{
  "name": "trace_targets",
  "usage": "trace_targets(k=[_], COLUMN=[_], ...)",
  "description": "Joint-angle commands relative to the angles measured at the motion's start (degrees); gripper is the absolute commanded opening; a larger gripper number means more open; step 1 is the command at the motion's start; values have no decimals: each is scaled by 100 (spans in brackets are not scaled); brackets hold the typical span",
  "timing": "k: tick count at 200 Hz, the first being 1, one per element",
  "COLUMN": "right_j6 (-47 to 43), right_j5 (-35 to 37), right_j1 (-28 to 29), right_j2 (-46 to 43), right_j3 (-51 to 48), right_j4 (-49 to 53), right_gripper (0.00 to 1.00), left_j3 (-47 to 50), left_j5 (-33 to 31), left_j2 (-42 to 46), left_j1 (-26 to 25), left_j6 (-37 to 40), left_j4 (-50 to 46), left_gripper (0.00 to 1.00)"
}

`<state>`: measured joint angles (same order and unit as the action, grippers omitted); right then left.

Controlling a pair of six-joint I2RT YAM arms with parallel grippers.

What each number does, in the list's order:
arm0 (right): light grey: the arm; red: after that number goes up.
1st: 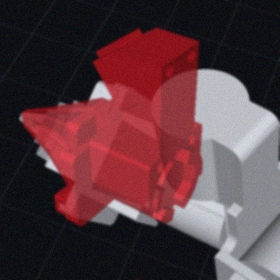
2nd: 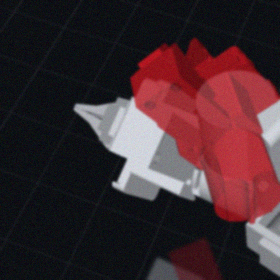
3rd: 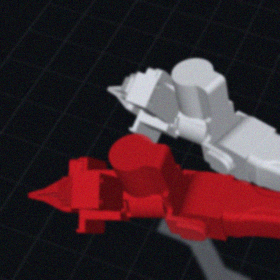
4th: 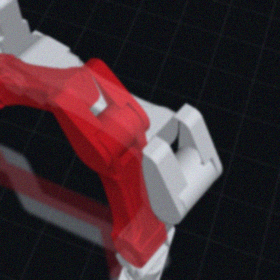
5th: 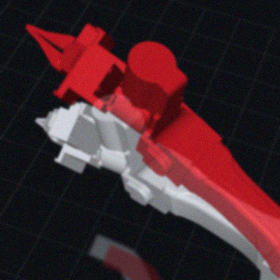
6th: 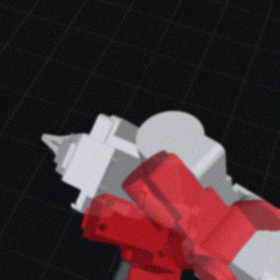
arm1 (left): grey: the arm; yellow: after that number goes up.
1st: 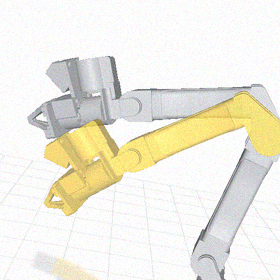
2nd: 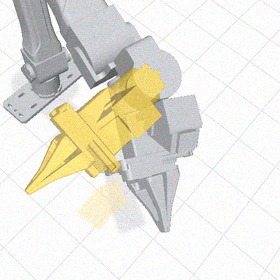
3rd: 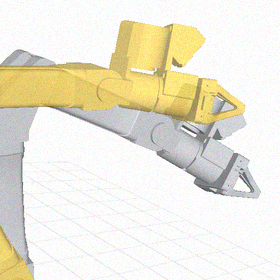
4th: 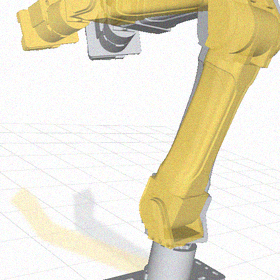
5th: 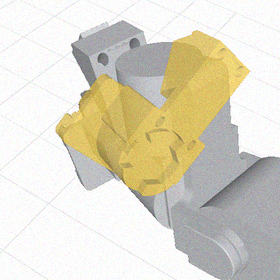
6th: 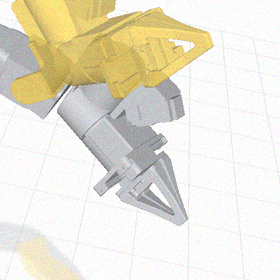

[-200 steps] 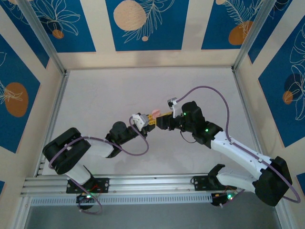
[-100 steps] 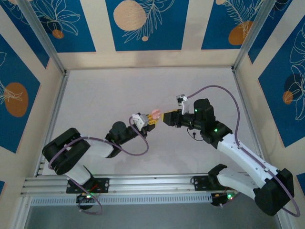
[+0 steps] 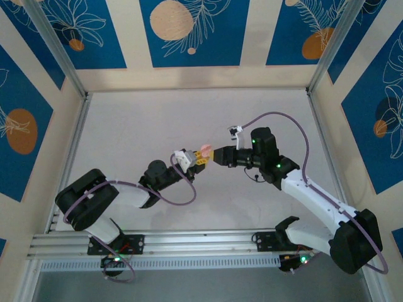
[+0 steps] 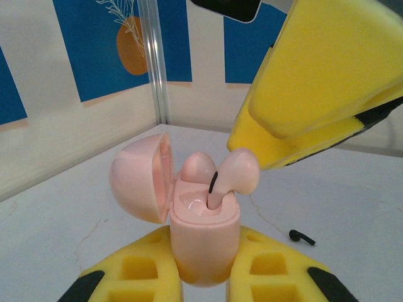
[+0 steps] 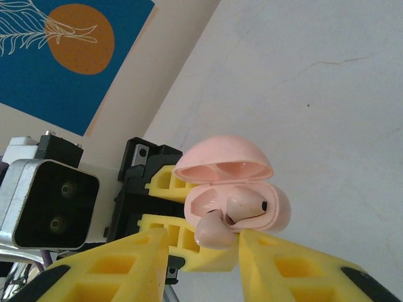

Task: Insert wireless bluetooth earbuds into charging case

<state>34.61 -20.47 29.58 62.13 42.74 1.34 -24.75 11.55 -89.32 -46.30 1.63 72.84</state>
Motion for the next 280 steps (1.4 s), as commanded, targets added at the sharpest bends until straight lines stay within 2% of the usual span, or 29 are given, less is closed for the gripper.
trace_targets(k=[1,121,196,280], right_j6=[73,13,-111,-411], right_j5=[-326,-560,-501,-482], right_j1=[-31,98,182,83], right_j2=[43,304,460,-115], right_j3=[81,242,401,480], right_j4=[-179,-299,-200,214], right_gripper=[34,27,27,32], left_j3=[-12,-5,-11,-30], left_j5=[137,154,224,408], left_j2=[132,169,178,176], left_j1=[-36,-36,-36,-36], left_j6=[57,48,76,92], left_j4=[152,99,66,7], left_gripper=[14,14,14,13])
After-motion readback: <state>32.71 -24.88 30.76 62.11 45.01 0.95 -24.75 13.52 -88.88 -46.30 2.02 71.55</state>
